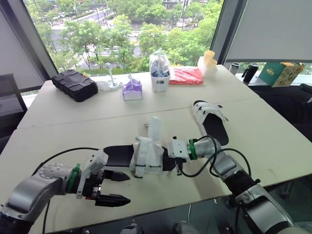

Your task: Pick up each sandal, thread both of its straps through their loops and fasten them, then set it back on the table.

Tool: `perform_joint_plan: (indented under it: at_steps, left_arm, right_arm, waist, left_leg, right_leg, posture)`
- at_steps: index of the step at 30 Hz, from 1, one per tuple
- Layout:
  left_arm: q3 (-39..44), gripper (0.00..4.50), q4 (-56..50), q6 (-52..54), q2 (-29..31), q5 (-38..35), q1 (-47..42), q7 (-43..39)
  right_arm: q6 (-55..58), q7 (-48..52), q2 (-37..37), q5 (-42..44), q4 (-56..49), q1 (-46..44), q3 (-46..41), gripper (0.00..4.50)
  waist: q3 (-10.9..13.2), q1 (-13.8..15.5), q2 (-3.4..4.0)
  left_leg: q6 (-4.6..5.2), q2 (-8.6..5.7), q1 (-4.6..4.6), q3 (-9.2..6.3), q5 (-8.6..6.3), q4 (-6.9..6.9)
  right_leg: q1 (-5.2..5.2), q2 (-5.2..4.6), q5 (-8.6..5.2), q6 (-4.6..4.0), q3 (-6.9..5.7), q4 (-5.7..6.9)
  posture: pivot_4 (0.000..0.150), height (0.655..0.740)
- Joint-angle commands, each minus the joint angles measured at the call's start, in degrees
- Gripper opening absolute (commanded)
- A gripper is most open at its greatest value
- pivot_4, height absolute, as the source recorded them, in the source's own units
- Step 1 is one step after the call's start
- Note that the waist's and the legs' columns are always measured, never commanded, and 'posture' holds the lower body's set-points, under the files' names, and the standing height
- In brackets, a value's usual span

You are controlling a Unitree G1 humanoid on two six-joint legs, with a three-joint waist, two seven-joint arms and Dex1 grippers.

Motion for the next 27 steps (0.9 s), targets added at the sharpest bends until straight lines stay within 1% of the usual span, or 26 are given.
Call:
perform_joint_plan:
  at_steps: [1, 8, 22, 23, 25, 27]
  left_arm:
    - [-1.37, 4.44, 0.79, -3.69, -1.61, 2.58, -1.06, 1.94]
    - [-3.20, 4.44, 1.63, -4.53, -3.28, 3.82, -4.00, 3.44]
    - [-7.84, 4.44, -0.70, -0.39, -6.10, 3.44, -8.90, 7.88]
    - [-8.43, 4.22, -0.42, -0.25, -6.45, 3.73, -9.24, 8.16]
    - [-9.13, 3.59, 0.31, -0.28, -6.47, 4.04, -9.43, 7.96]
    - [-9.39, 2.57, 1.31, -1.09, -6.41, 4.70, -9.00, 7.78]
  right_arm:
    - [0.81, 0.17, 0.26, -2.42, 2.32, 0.34, 1.71, 0.00]
    - [0.91, 0.29, -0.14, -2.40, 2.18, 0.45, 1.40, 0.00]
    - [1.17, 0.31, 0.01, -2.54, 2.10, 0.50, 1.32, 0.00]
    - [1.23, 0.34, 0.10, -2.53, 2.12, 0.38, 1.33, 0.00]
    - [1.13, 0.36, 0.17, -2.59, 2.29, 0.18, 1.33, 0.00]
    - [1.16, 0.31, 0.21, -2.59, 2.37, 0.13, 1.26, 0.00]
  waist:
    - [0.00, -0.10, 0.00]
    - [0.00, -0.09, 0.00]
    - [0.00, 0.01, 0.00]
    - [0.00, 0.05, 0.00]
    - [0.00, 0.03, -0.01]
    - [0.00, -0.06, -0.01]
  left_leg:
    - [-0.01, 0.00, 0.00, 0.01, 0.00, -0.02]
    - [-0.02, 0.02, -0.01, 0.02, 0.02, -0.04]
    - [-0.02, 0.02, -0.01, 0.03, 0.02, 0.00]
    - [-0.02, 0.02, -0.01, 0.03, 0.02, 0.00]
    - [-0.02, 0.01, -0.01, 0.03, 0.03, 0.01]
    - [-0.02, 0.02, -0.01, 0.04, 0.03, 0.01]
  right_leg:
    - [-0.03, 0.01, 0.01, 0.00, 0.00, 0.00]
    - [-0.06, 0.05, 0.02, 0.01, -0.02, 0.03]
    - [-0.02, 0.08, 0.02, 0.02, -0.03, 0.04]
    - [-0.02, 0.08, 0.02, 0.02, -0.03, 0.04]
    - [-0.02, 0.09, 0.03, 0.02, -0.03, 0.04]
    - [-0.02, 0.10, 0.03, 0.02, -0.03, 0.04]
  posture:
    - [0.150, 0.7400]
    - [0.150, 0.7400]
    - [0.150, 0.7400]
    - [0.150, 0.7400]
    - [0.150, 0.7400]
    - [0.150, 0.7400]
